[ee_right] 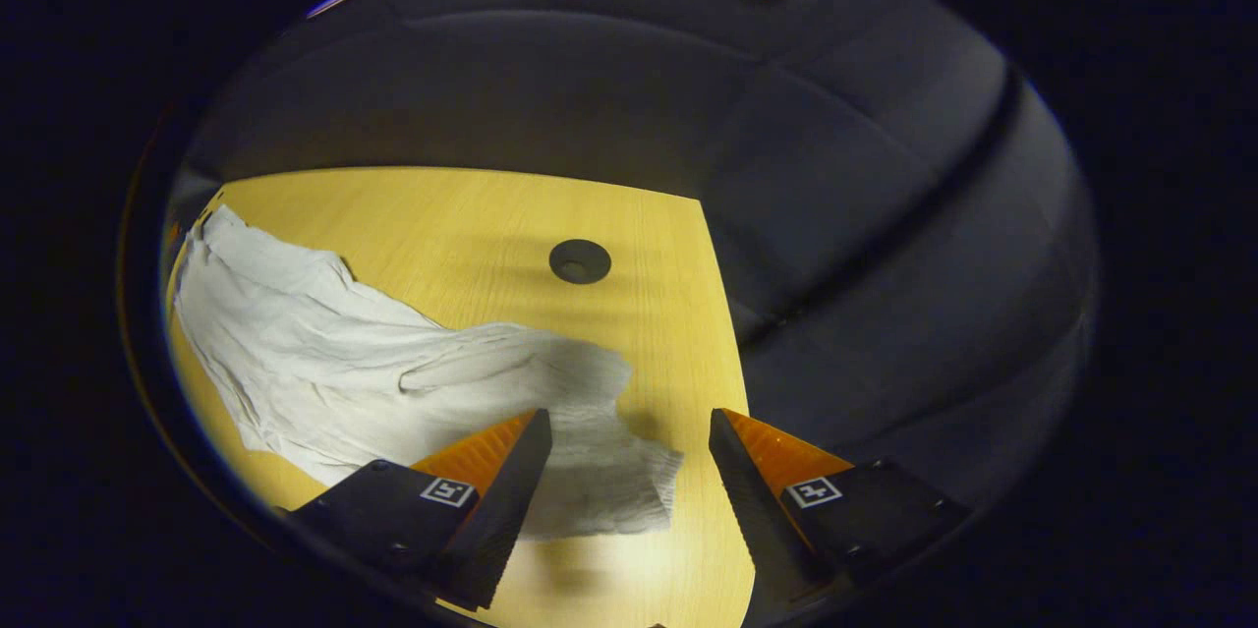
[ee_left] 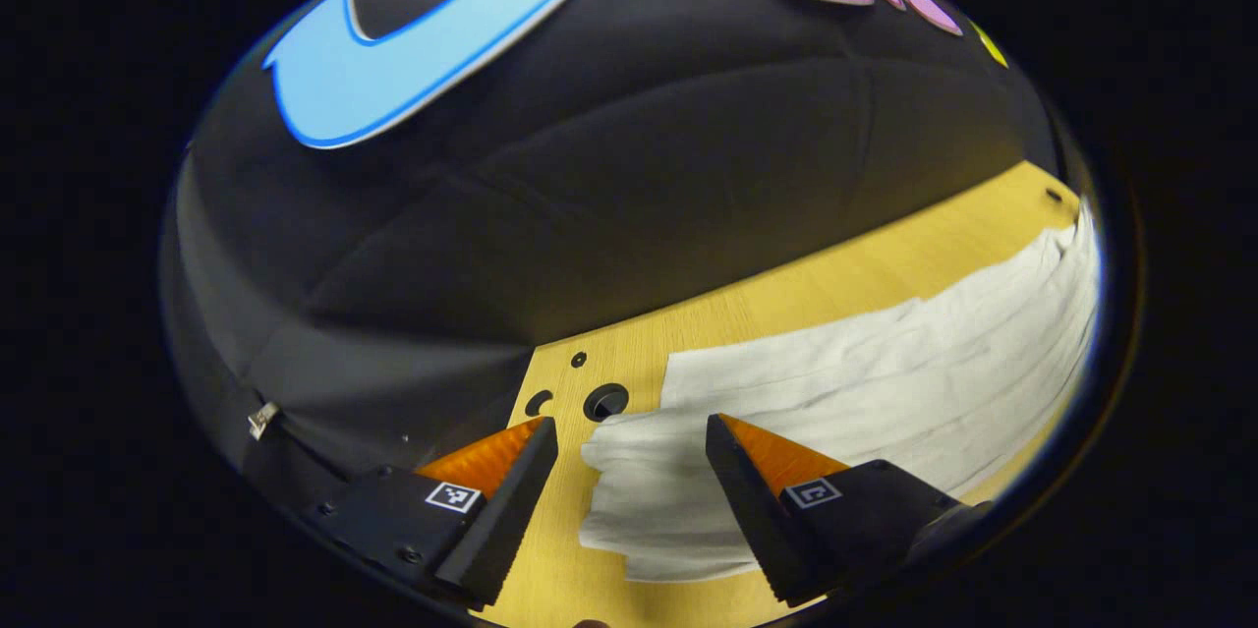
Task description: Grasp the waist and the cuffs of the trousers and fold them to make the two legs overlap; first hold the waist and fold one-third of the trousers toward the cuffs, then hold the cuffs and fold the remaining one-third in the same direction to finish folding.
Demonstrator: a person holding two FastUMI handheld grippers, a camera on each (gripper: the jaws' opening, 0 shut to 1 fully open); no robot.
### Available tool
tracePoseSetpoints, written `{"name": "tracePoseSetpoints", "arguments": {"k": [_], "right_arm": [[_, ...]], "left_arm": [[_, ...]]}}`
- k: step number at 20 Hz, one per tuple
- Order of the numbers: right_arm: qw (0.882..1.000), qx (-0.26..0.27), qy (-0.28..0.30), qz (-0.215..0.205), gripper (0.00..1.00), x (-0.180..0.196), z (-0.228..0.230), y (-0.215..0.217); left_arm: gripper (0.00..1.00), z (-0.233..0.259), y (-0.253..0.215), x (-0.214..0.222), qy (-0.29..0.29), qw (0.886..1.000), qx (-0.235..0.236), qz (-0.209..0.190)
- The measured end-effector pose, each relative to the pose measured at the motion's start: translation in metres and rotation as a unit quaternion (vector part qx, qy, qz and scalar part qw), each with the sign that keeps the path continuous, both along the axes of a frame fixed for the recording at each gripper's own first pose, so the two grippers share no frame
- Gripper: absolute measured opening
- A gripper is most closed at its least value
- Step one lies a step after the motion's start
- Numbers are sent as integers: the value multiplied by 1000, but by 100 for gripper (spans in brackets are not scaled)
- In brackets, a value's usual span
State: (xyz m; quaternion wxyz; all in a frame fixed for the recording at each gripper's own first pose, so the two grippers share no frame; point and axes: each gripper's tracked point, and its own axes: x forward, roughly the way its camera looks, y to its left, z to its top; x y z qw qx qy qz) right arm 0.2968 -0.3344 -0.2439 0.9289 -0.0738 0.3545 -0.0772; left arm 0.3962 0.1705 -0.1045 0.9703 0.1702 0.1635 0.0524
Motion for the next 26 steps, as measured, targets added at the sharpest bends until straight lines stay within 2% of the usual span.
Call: {"name": "tracePoseSetpoints", "arguments": {"k": [3, 8, 11, 14, 20, 23, 24, 25, 26], "right_arm": [[995, 78, -26, -61, 98, -19, 5, -10], [965, 202, -65, -152, 99, -25, -12, -12], [951, 240, -74, -180, 99, -28, -25, -10], [949, 240, -75, -191, 99, -29, -38, -5], [973, 145, -70, -167, 97, -27, -52, 8], [968, 154, -80, -182, 66, -25, -48, 19], [966, 165, -76, -181, 62, -24, -47, 23], [965, 171, -76, -182, 48, -24, -48, 25], [965, 174, -73, -184, 40, -26, -48, 26]], "left_arm": [[96, 19, -12, -32, -20, 998, -61, 13], [96, 36, -40, -95, -32, 985, -163, 39], [96, 41, -58, -119, -35, 983, -175, 34], [97, 45, -83, -133, -30, 985, -169, 12], [97, 58, -129, -152, -37, 989, -142, -27], [97, 61, -153, -165, -37, 990, -130, -48], [97, 61, -160, -169, -36, 989, -136, -53], [97, 59, -165, -172, -35, 987, -146, -55], [96, 55, -168, -176, -33, 985, -160, -54]]}}
